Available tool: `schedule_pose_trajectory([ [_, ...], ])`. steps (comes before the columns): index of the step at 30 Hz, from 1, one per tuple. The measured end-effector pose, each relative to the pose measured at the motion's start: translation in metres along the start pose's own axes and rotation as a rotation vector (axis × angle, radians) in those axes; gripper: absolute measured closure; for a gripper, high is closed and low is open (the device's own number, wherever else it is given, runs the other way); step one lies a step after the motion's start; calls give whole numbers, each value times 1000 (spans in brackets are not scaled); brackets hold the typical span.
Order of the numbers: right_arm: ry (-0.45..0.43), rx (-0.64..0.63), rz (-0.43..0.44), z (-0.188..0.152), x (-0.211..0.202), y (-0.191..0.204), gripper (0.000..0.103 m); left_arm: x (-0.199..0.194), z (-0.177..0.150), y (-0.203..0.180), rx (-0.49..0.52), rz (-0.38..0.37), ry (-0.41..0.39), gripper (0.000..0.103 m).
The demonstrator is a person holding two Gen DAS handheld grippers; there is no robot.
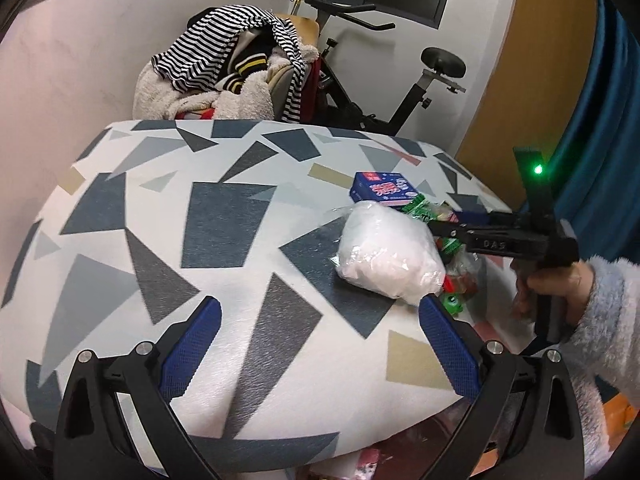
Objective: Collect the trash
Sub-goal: 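Grasp the green snack packet with the right tool, then grasp the black plastic spoon with the left tool while the right tool lifts the green packet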
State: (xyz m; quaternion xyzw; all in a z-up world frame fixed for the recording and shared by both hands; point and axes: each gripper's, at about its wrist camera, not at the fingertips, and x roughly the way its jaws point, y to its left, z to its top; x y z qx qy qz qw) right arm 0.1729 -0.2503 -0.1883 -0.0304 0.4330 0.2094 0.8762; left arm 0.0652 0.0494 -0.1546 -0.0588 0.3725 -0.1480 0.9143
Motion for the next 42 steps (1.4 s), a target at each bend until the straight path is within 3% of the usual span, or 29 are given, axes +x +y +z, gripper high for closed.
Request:
schedule_pose_trajectory([
  [3, -32, 22, 31, -2, -9, -4, 62, 7, 1, -2, -18, -29, 11, 13],
  [4, -52, 27, 37, -2, -15, -6, 76, 8, 1, -3, -18, -34, 13, 15],
  [8, -134, 45, 62, 0, -43, -18, 87, 17, 2, -14, -1, -57, 33, 18],
  [10, -157, 48, 65, 1, -54, -23, 88, 21, 4, -22, 17, -71, 36, 20],
  [14, -195, 57, 78, -4, -74, -32, 88, 27, 8, -42, 52, -126, 45, 40],
  [17, -197, 64, 85, -11, -81, -36, 88, 35, 8, -62, 75, -209, 75, 51],
  [24, -204, 75, 85, -30, -91, -39, 89, 71, 26, -98, 54, -295, 144, 55],
  [28, -211, 111, 93, -37, -95, -47, 89, 102, 36, -122, 88, -324, 217, 64],
  [37, -225, 132, 95, -48, -103, -58, 89, 145, 36, -139, 224, -164, 301, 64],
  [42, -223, 157, 97, -51, -102, -65, 89, 158, 38, -144, 271, -122, 332, 64],
])
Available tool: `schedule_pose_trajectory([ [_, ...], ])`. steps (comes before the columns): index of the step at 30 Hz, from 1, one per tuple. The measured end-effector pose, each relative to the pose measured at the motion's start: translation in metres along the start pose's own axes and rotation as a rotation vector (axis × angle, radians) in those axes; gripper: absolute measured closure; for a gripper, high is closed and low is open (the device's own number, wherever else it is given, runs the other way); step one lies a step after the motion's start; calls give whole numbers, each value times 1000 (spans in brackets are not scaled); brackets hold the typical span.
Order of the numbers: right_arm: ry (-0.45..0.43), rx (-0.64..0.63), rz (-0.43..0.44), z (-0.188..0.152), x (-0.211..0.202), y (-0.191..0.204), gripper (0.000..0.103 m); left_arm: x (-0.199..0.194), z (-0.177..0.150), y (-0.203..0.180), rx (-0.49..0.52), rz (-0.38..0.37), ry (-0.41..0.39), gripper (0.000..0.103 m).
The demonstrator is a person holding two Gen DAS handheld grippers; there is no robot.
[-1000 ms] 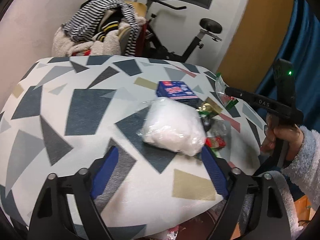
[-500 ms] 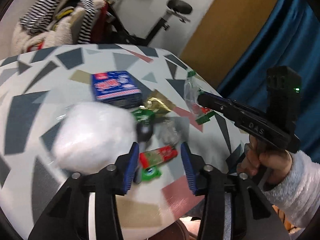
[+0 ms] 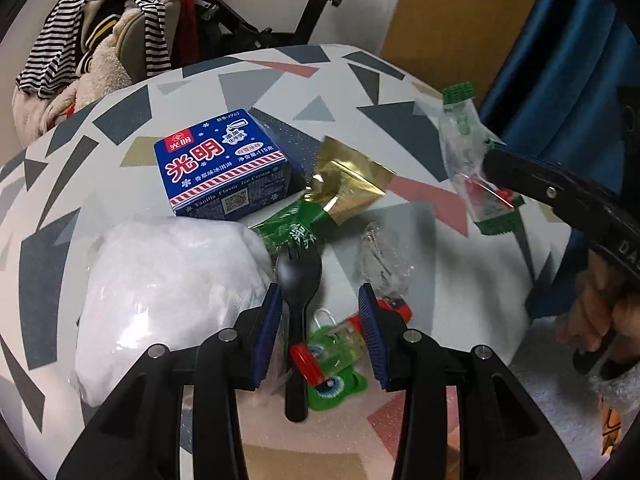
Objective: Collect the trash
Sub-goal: 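Grasp the black plastic spoon with the left tool while the right tool lifts the green packet, then carry the green snack packet down to the brown bin and open the right tool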
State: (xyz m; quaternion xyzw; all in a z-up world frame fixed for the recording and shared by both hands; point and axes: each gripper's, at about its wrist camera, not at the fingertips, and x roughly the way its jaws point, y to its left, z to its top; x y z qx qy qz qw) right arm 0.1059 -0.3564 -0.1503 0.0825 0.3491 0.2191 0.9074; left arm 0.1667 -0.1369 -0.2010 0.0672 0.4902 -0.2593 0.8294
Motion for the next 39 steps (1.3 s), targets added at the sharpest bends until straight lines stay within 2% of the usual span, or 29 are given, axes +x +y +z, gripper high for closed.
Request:
schedule_pose_trajectory([
  [5, 5, 7, 1, -4, 0, -1, 89, 12, 9, 8, -18, 36, 43, 84],
  [10, 5, -3, 0, -6, -2, 1, 89, 16, 12, 11, -27, 34, 57, 86],
  [13, 5, -3, -1, -6, -2, 2, 89, 14, 12, 13, -35, 29, 55, 99],
  [19, 10, -22, 1, -4, -7, 8, 89, -20, 10, 32, -156, -87, -58, 100],
  [24, 9, -38, 8, -3, -11, 19, 89, -50, 1, 29, -160, -113, -117, 100],
  [30, 33, -107, 37, -14, -17, 47, 89, -101, -34, 15, -76, -107, -200, 100],
  [34, 63, -163, 65, -32, -20, 73, 89, -133, -76, 9, -44, -81, -257, 100],
  [39, 141, -248, 120, -70, -20, 111, 89, -162, -135, 7, -77, -52, -311, 100],
])
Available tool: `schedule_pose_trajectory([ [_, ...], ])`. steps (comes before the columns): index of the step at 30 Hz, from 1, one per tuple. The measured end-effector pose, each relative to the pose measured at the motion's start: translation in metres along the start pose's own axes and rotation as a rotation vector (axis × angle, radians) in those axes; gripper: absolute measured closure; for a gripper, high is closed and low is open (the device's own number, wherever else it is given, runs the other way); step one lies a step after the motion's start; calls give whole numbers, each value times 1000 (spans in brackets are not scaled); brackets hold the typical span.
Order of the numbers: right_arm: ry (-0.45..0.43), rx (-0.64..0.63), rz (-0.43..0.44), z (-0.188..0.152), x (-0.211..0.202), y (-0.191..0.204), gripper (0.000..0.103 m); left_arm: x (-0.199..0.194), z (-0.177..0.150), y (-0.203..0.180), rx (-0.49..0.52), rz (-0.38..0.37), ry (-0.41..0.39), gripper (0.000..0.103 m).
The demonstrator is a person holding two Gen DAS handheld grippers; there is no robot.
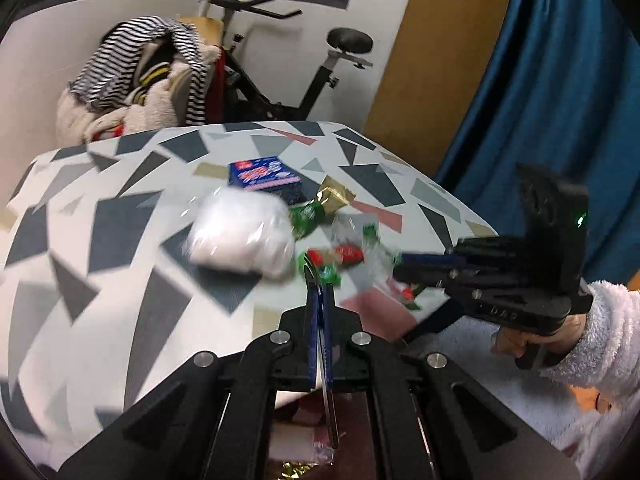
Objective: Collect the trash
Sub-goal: 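Carry the green snack packet down to the brown bin and open the right tool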
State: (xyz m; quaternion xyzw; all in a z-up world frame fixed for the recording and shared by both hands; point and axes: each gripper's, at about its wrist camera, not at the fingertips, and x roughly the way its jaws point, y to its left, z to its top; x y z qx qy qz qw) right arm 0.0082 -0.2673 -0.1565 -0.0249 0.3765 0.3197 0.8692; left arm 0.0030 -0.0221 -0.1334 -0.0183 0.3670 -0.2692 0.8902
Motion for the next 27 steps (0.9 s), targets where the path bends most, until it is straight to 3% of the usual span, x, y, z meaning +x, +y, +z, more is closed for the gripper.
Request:
schedule_pose_trajectory([
  [10, 238, -129, 146, -62, 54, 73, 89, -31, -58, 6, -61, 19, -27, 100],
  [16, 395, -95, 157, -86, 99, 77, 88, -26, -68, 9, -74, 19, -17, 100],
  [19, 415, -85, 156, -89, 106, 79, 87, -22, -69, 11, -74, 17, -8, 100],
  [21, 417, -73, 157, -89, 107, 79, 80, -20, -70, 12, -76, 16, -4, 100],
  [23, 413, -68, 162, -92, 106, 78, 64, -18, -71, 14, -82, 15, 1, 100],
  [27, 391, -61, 150, -91, 102, 75, 58, -15, -73, 14, -82, 14, 10, 100],
])
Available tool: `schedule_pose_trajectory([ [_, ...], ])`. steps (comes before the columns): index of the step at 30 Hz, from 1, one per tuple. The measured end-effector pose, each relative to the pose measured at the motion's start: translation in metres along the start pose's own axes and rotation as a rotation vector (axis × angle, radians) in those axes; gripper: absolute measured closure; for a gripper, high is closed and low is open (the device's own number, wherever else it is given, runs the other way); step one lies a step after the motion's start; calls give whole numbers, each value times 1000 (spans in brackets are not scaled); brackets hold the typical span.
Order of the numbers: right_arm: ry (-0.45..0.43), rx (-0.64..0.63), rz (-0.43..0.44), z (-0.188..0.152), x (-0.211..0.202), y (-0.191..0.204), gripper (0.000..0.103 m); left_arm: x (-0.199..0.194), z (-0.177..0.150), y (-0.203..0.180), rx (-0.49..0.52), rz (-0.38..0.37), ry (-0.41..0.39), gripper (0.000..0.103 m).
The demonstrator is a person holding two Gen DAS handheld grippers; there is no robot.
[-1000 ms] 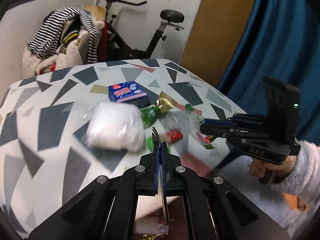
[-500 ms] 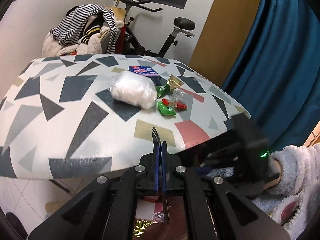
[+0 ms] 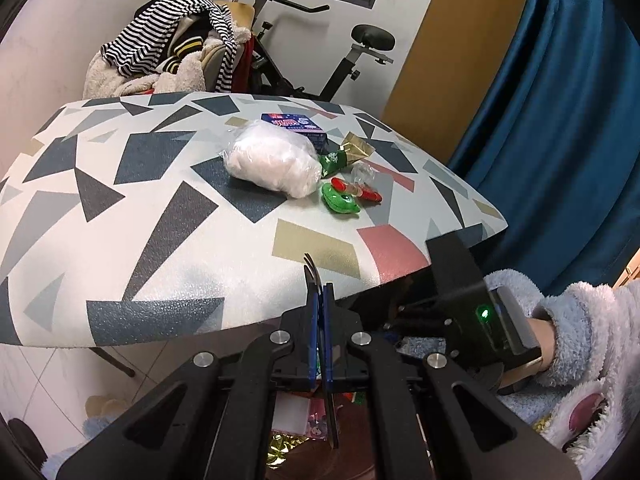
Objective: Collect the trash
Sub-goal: 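Carry the green snack packet down to the brown bin and open the right tool, then lower the black spoon into the brown bin and open the left tool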
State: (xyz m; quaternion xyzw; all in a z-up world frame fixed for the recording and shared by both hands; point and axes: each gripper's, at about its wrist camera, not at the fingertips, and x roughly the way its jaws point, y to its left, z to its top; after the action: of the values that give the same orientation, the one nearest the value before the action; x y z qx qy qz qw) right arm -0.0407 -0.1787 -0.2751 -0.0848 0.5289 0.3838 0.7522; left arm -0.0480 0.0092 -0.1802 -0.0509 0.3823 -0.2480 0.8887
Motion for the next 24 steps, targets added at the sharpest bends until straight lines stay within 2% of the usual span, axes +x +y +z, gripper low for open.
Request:
schedule_pose_trajectory([
  [4, -39, 12, 4, 1, -11, -5, 44, 1, -1, -2, 11, -3, 6, 100],
  [10, -75, 9, -8, 1, -24, -5, 35, -1, 0, -6, 20, 0, 0, 100],
  [13, -112, 1, -23, 4, -37, -6, 24, -3, -1, -8, 26, 2, -1, 100],
  [18, -201, -23, -84, 7, -67, -10, 12, -3, -4, -9, 38, -24, -7, 100],
  [24, -312, -63, -184, 2, -107, -23, 6, 13, -17, -22, 144, -41, 24, 100],
])
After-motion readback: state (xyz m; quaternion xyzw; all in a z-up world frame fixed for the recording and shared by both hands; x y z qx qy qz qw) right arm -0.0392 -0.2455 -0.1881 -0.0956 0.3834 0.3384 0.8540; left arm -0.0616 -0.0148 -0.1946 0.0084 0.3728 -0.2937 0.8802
